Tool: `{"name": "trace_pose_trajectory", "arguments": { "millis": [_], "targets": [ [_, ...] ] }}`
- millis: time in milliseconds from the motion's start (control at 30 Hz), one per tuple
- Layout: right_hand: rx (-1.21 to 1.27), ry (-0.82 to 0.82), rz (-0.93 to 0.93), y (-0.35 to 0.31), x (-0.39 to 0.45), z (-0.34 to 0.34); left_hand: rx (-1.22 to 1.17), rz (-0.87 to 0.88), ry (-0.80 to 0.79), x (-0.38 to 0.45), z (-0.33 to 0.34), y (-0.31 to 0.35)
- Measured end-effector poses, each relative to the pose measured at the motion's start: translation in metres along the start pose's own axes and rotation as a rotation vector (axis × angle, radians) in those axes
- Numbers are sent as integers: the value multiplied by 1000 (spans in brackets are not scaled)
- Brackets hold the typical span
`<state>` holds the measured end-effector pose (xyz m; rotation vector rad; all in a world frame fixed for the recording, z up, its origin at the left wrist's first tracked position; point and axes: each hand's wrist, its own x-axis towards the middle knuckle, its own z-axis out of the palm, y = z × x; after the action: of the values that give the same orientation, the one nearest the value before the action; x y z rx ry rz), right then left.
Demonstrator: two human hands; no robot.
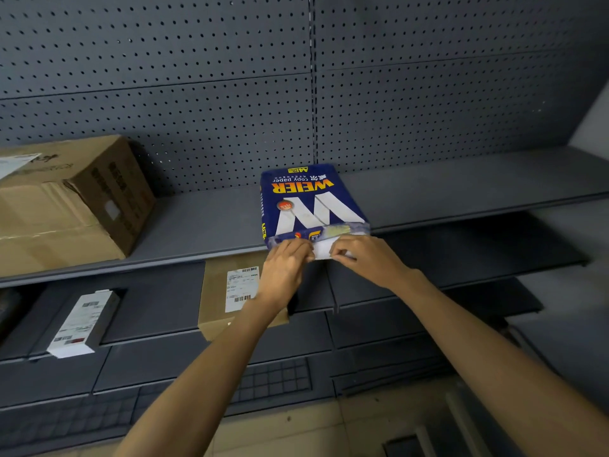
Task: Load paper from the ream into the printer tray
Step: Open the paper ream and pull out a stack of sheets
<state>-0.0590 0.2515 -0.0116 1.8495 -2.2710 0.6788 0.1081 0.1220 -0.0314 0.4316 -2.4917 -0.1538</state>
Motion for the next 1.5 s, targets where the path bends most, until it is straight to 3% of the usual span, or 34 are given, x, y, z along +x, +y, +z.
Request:
{"name": "trace_pose_trajectory", "arguments": {
  "millis": [267, 367, 533, 733, 867, 1000, 1133, 1500],
  "targets": [
    [132, -60, 92, -8, -34, 0, 37, -18, -12, -27, -3, 21],
    [207, 0, 153, -9, -42, 5, 31, -21, 36, -41, -4, 26],
    [367, 97, 523, -10, -46, 25, -60, -61, 17, -61, 4, 20],
    [840, 153, 900, -9, -41, 43, -574, -524, 123, -70, 16, 21],
    [921, 108, 1022, 1, -41, 58, -691, -816, 189, -62, 21, 13],
    [796, 62, 1028, 12, -36, 68, -787, -1021, 277, -55, 26, -3],
    [693, 15, 988, 24, -28, 69, -862, -1122, 184, -44, 29, -14],
    [663, 130, 912, 26, -13, 54, -775, -1113, 31, -14, 31, -28]
  ]
}}
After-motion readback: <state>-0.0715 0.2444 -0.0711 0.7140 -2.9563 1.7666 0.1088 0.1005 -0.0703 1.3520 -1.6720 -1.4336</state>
